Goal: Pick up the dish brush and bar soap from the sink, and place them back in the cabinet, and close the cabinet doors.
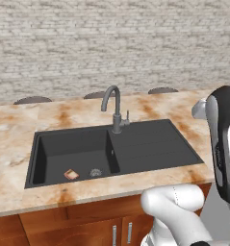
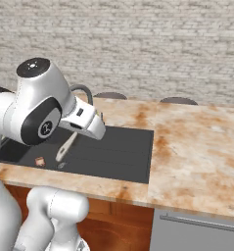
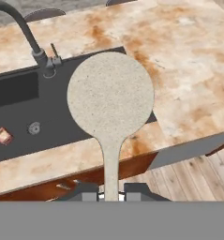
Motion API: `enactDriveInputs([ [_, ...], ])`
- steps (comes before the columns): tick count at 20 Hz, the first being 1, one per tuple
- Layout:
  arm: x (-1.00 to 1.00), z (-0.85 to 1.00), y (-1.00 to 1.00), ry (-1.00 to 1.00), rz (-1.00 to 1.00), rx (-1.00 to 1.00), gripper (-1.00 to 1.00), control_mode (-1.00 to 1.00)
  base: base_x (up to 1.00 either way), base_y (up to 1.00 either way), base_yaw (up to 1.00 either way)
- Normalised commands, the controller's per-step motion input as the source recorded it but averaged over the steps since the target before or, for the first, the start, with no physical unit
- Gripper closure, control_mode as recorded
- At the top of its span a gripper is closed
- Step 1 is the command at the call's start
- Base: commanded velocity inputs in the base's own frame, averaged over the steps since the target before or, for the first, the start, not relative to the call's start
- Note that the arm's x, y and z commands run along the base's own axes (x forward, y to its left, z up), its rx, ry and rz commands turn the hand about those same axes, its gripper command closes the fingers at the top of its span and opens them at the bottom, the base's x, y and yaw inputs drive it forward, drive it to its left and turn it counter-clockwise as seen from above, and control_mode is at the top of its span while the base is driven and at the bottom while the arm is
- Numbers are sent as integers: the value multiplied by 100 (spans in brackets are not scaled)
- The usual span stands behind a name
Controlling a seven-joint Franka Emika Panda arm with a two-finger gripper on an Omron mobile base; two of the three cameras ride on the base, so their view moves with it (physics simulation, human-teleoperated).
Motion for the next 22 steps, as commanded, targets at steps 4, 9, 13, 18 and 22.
enactDriveInputs([
  [4,9,0,0,0,38,4,100,-100,0,0,0],
  [9,-8,0,1,0,10,0,100,-100,0,0,0],
  [13,-11,0,14,0,0,-1,100,-100,0,0,0],
  [18,-5,0,5,0,0,-1,100,-100,0,0,0],
  [22,-9,0,2,0,0,0,100,-100,0,0,0],
])
